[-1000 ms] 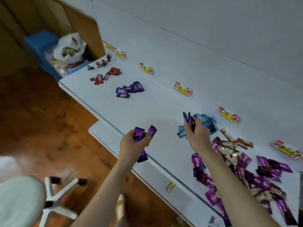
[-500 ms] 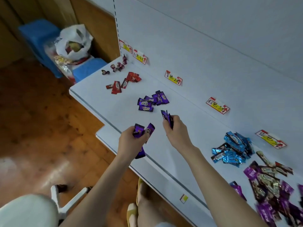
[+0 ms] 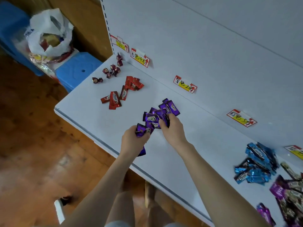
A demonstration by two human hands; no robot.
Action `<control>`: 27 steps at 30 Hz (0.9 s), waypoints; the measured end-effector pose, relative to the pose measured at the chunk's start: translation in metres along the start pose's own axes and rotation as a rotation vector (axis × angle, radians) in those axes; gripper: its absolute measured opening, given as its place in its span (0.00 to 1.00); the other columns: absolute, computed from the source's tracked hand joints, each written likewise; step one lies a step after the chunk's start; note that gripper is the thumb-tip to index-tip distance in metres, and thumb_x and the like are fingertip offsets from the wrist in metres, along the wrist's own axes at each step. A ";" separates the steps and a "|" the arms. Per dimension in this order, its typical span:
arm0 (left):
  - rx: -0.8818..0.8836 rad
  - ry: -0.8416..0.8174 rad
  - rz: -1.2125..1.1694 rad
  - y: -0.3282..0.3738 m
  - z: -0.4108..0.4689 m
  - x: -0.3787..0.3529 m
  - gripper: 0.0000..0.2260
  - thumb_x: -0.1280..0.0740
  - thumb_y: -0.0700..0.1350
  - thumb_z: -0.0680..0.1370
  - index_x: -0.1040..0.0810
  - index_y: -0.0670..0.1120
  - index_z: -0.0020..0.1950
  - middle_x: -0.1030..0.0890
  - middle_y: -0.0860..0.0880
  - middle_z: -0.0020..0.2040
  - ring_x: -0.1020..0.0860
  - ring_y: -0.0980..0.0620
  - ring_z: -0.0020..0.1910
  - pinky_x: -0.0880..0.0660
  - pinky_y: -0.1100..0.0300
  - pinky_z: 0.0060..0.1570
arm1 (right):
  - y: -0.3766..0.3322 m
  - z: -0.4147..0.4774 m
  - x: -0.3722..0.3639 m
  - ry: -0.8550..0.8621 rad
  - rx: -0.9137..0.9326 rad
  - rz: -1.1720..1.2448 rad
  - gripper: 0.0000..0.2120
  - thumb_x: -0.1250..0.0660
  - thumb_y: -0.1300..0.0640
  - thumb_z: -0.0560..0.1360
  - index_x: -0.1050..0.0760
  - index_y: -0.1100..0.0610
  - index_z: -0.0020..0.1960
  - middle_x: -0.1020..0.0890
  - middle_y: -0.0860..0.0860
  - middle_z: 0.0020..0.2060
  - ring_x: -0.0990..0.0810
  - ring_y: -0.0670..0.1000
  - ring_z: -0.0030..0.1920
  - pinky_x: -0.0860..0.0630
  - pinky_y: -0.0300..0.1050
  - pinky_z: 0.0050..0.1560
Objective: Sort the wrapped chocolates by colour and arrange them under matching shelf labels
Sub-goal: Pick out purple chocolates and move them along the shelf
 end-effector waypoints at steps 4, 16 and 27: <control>-0.039 -0.100 0.067 0.000 0.036 -0.005 0.10 0.32 0.43 0.75 0.30 0.48 0.36 0.27 0.52 0.31 0.31 0.55 0.28 0.36 0.69 0.25 | 0.011 0.020 -0.006 0.083 -0.104 -0.044 0.15 0.38 0.54 0.78 0.30 0.61 0.60 0.24 0.58 0.55 0.26 0.54 0.54 0.33 0.38 0.48; -0.183 -0.323 0.352 0.003 0.092 -0.039 0.06 0.33 0.41 0.73 0.26 0.39 0.41 0.25 0.37 0.41 0.24 0.37 0.42 0.27 0.50 0.41 | 0.031 0.051 -0.020 0.252 -0.303 -0.052 0.18 0.34 0.55 0.74 0.30 0.60 0.62 0.25 0.57 0.57 0.27 0.55 0.57 0.33 0.41 0.51; -0.337 -0.307 0.373 0.010 0.084 -0.045 0.28 0.25 0.48 0.69 0.29 0.43 0.65 0.26 0.44 0.58 0.31 0.47 0.58 0.32 0.57 0.58 | 0.030 0.045 -0.006 0.316 -0.269 0.038 0.24 0.30 0.53 0.72 0.30 0.61 0.65 0.25 0.55 0.60 0.28 0.53 0.60 0.42 0.28 0.50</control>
Point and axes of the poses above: each hand's wrist, its own z-axis towards the middle knuckle, its own x-axis out of the back of the hand, y = z × x, the point moved 10 cm from there along z, towards the middle knuckle
